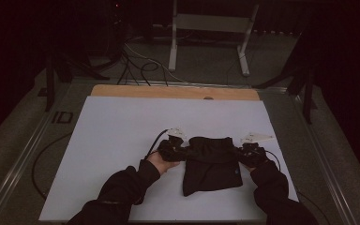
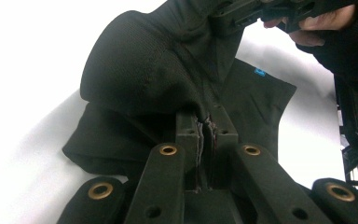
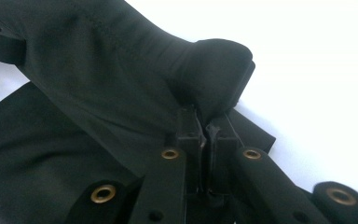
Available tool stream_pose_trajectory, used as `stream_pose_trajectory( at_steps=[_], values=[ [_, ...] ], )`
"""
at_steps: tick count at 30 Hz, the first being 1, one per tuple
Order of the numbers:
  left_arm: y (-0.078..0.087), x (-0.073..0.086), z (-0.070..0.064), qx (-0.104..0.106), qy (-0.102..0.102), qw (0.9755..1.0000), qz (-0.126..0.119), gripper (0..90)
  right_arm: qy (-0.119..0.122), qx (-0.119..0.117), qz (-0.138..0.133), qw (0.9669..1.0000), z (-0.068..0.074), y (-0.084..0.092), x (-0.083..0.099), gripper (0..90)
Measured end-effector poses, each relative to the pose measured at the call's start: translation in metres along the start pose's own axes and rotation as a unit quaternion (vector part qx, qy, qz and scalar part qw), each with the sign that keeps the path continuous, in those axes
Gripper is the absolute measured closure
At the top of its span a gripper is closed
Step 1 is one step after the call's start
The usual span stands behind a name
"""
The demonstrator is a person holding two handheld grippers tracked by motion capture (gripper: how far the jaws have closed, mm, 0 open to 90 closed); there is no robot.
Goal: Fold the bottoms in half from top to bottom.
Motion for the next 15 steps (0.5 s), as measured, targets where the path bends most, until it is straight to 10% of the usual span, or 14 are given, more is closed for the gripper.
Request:
stream_pose_trajectory(
  at_steps=[15],
  values=[
    [-0.002,0.019,-0.006,-0.004,0.007,0.9999,0.014,85.9,0.006,-0.003,0.019,0.9998,0.012,0.002,0.016,86.3]
  ],
)
Point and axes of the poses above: each handheld gripper's, and its own axes: y roughly backward along the jaws, x roughly out of its underside, z roughly to its left, the point moved 5 cm from there along -y, roughly forward along the jaws, and after that the axes turned 3 degrees about -y, right-handed, at the moved point
